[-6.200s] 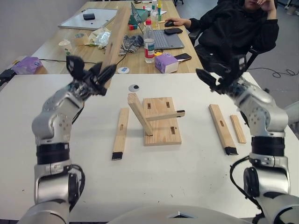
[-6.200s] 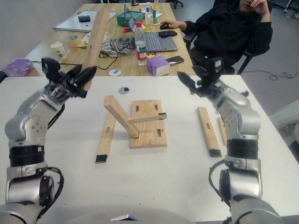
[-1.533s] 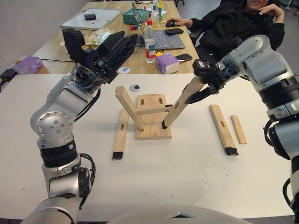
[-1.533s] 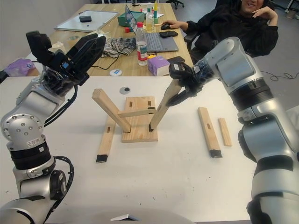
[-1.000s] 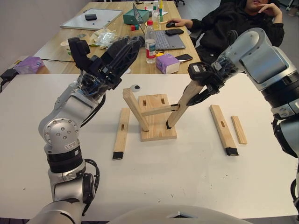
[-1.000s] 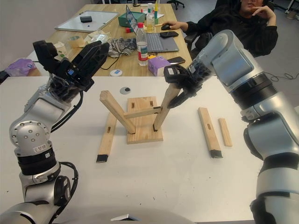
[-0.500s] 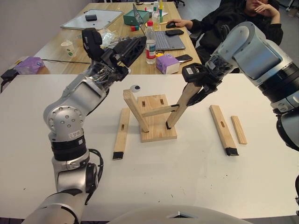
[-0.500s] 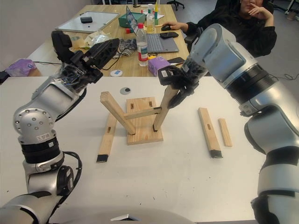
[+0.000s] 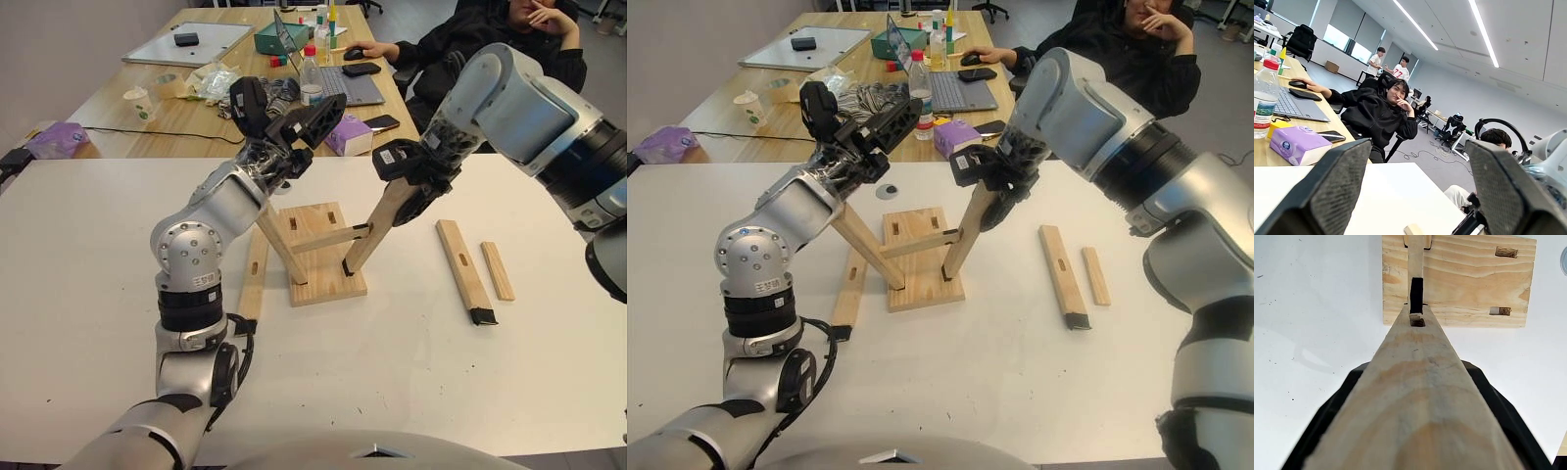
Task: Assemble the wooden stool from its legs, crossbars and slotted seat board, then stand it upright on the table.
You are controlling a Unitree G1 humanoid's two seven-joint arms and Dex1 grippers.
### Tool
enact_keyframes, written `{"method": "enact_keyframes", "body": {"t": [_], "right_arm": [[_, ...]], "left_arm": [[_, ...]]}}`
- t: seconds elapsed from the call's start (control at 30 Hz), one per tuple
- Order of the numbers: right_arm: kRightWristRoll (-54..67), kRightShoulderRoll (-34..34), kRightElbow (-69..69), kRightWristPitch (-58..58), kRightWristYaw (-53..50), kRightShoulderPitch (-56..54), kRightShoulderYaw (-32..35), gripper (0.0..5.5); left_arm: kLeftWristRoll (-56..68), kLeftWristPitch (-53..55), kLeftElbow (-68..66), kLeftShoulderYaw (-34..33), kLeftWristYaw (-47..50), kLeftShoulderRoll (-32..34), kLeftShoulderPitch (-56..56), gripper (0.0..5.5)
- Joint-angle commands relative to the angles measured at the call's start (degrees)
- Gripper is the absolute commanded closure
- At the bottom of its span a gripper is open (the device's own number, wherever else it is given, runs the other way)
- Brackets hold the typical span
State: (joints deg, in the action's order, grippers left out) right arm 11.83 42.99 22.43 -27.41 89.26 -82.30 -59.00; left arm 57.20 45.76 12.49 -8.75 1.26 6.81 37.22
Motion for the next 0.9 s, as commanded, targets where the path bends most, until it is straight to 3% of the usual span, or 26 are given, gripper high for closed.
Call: {"method": "enact_keyframes", "body": {"t": [0.03, 0.4, 0.7, 0.9], "right_arm": [[4.2, -3.3, -5.0, -1.5, 3.2, 4.5, -2.6, 3.45], [5.3, -7.0, -15.3, -8.8, 3.2, 5.9, 0.6, 3.45], [4.7, -14.1, -23.6, -20.0, -3.5, 15.7, 10.0, 3.45], [5.0, -14.9, -26.7, -26.4, -8.8, 22.4, 16.5, 2.28]], "left_arm": [[-1.7, -0.4, -1.4, 0.4, 0.3, -1.3, 0.5, 1.98], [-3.3, -1.9, -2.6, 0.1, 0.4, -4.1, -0.5, 1.98], [-4.1, -2.5, -4.9, -0.1, -0.9, -4.7, -1.4, 1.98], [-4.2, -1.4, -6.6, -1.9, -2.4, -2.7, -1.4, 1.98]]}}
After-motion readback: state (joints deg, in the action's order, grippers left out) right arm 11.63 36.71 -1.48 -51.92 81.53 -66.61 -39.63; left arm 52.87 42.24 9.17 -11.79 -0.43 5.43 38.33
